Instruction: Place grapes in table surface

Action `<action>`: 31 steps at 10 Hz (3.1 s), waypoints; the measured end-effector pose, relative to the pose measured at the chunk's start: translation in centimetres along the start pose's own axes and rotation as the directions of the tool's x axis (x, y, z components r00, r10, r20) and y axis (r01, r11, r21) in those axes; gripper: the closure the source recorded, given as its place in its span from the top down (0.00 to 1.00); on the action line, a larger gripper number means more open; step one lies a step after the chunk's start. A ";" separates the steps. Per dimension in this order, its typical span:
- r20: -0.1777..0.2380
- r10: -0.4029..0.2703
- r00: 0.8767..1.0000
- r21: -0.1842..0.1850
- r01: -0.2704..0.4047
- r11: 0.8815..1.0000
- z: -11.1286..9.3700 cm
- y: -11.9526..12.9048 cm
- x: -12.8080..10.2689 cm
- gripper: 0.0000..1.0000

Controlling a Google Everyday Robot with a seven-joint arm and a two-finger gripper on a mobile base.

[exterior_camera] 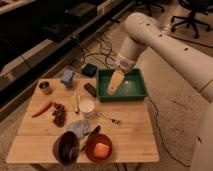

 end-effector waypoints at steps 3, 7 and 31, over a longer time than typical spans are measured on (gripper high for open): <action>0.130 -0.008 0.992 0.044 0.002 0.999 -1.2 2.7 -1.4 0.80; 0.155 -0.064 0.986 -0.022 0.068 0.997 -1.4 4.5 -7.4 0.80; -0.022 -0.273 0.962 -0.045 0.272 0.961 17.7 8.0 -25.7 0.80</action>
